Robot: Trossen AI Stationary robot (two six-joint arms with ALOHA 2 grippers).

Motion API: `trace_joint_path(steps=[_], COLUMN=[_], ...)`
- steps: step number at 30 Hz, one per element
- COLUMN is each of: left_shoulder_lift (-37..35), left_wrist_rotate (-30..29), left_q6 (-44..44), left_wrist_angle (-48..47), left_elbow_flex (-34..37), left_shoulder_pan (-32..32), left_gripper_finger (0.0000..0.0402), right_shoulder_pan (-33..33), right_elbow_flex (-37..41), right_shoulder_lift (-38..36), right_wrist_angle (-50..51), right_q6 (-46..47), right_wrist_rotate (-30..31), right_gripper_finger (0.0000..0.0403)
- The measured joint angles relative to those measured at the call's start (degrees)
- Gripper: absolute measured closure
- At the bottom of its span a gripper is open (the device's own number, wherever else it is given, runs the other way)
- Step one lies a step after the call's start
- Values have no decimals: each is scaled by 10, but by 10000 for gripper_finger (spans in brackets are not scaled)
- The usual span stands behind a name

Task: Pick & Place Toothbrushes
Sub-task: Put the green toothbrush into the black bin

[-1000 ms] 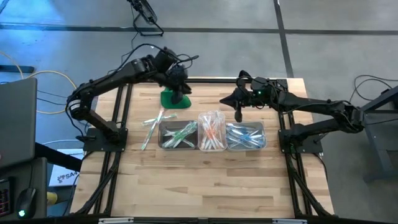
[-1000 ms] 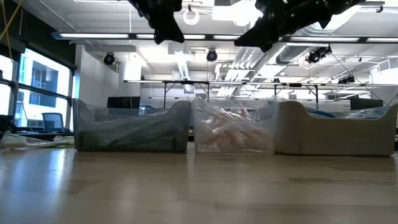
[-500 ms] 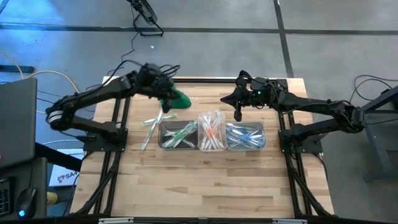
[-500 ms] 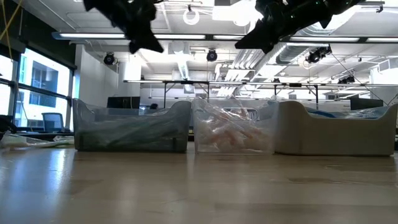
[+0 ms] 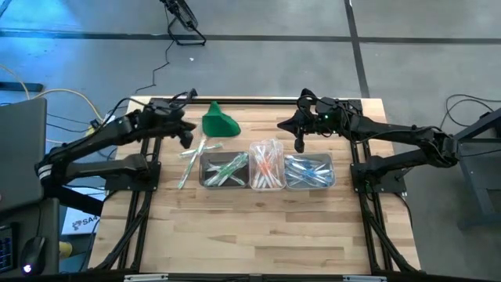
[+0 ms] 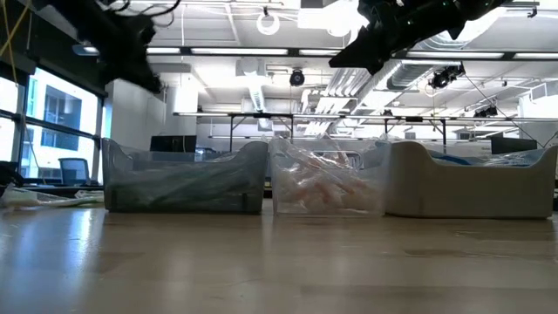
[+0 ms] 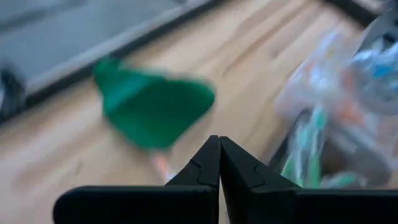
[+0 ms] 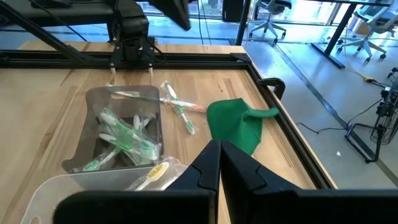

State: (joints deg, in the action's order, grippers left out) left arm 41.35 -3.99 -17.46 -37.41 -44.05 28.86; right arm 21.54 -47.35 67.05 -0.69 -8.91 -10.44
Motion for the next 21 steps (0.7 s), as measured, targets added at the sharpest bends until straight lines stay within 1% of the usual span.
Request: trace_joint_path(steps=[4,7,9,15,19,21], left_shoulder_lift=[-31,-33,-33,-21,0,19], left_wrist_rotate=[0,0,0,0,1,2], left_q6=[-43,-74,-95,-100,-51,-43], left_wrist_angle=[-102,-169,-193,-193,-198,-197], left_elbow_flex=[16,19,19,19,19,19], left_shoulder_pan=[0,0,0,0,0,0], left_gripper_finger=[401,401,401,401,400,392], right_shoulder_pan=[0,0,0,0,0,0], right_elbow_flex=[0,0,0,0,0,0], right_shoulder_lift=[0,0,0,0,0,0], right_wrist_angle=[0,0,0,0,0,1], right_q6=[0,0,0,0,0,0], right_wrist_rotate=[0,0,0,0,0,0], right_gripper_finger=[399,399,399,398,398,398])
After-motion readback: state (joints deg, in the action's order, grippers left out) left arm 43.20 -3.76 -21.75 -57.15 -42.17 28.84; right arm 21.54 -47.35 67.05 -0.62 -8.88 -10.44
